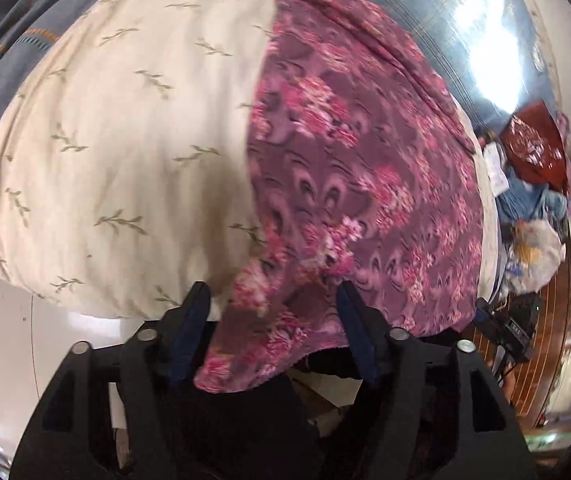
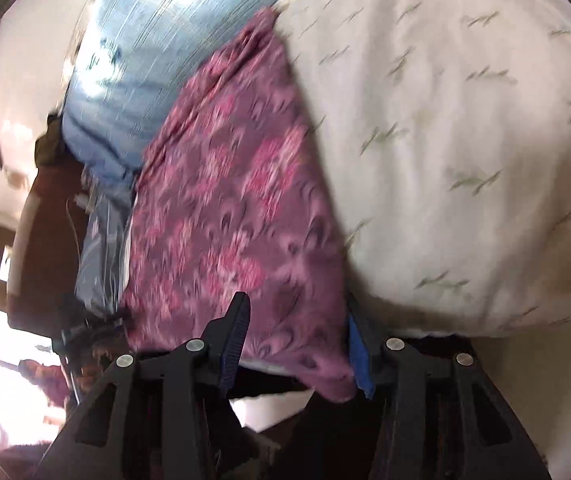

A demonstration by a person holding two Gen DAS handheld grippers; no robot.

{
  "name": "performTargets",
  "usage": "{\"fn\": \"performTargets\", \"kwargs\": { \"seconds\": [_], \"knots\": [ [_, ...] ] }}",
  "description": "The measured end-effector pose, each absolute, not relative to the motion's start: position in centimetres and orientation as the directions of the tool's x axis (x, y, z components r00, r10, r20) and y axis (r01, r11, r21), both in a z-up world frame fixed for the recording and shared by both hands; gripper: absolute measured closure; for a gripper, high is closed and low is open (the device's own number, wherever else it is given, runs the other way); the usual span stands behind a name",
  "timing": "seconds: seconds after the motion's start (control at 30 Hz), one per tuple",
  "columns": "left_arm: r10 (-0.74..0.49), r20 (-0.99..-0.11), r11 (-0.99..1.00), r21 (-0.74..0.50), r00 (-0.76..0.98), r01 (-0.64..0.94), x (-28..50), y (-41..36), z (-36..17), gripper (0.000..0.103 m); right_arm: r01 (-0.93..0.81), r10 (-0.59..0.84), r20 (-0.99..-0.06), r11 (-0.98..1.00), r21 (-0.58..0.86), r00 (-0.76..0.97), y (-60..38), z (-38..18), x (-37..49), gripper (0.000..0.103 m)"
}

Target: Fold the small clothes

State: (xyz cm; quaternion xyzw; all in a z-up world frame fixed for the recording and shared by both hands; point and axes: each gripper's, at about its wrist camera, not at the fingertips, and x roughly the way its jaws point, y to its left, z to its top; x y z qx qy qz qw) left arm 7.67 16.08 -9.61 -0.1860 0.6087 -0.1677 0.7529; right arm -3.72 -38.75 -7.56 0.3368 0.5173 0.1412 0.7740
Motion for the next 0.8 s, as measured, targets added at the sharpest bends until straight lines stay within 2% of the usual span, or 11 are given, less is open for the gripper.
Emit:
{"fn": "performTargets", "kwargs": {
  "seconds": [0.17,0.27,0.3,0.33,0.37,0.4,0.43,0.47,0.6,0.8],
  "knots": [
    [-0.475,-0.862,0.879,-0.474,0.174,0.05,8.0,15.1,-10.3,0.034,0.038,0.6,-0.709,0.753,0.657,0.37,-36.9,-7.7,-3.8,0.055],
    [-0.455,-0.876,0.89,-0.448,0.159,0.081,7.9,14.5,-10.8,0.034,-0.025,0.582,-0.751,0.795,0.606,0.311,-35.9,-7.8,-3.7,0.055],
    [-0.447,-0.879,0.894,-0.438,0.163,0.094,7.8,14.4,-10.8,0.034,-0.041,0.573,-0.763,0.807,0.589,0.298,-35.6,-7.9,-3.7,0.057],
    [-0.444,-0.881,0.896,-0.432,0.166,0.103,7.7,14.3,-10.8,0.035,-0.068,0.562,-0.773,0.819,0.569,0.294,-35.3,-7.8,-3.8,0.065],
    [-0.446,-0.879,0.895,-0.432,0.171,0.113,7.6,14.2,-10.7,0.047,-0.092,0.555,-0.776,0.826,0.556,0.299,-35.0,-7.7,-3.9,0.081],
    [-0.451,-0.876,0.892,-0.436,0.17,0.119,7.6,14.1,-10.7,0.058,-0.111,0.557,-0.774,0.827,0.551,0.303,-34.8,-7.6,-4.0,0.089],
    [-0.458,-0.874,0.888,-0.443,0.159,0.123,7.5,14.1,-10.8,0.08,-0.136,0.566,-0.763,0.821,0.554,0.311,-34.5,-7.2,-4.0,0.091],
    [-0.474,-0.868,0.88,-0.46,0.146,0.121,7.4,14.1,-10.9,0.096,-0.158,0.569,-0.755,0.821,0.549,0.326,-34.4,-6.9,-4.2,0.091],
    [-0.54,-0.824,0.841,-0.522,0.168,0.144,6.9,14.4,-9.5,0.098,-0.232,0.627,-0.665,0.775,0.589,0.405,-34.4,-4.0,-4.4,0.092],
    [-0.674,-0.686,0.732,-0.669,0.273,0.126,8.2,15.8,-5.7,0.098,-0.244,0.67,-0.53,0.711,0.659,0.52,-35.7,-0.2,-2.3,0.093]
  ]
}}
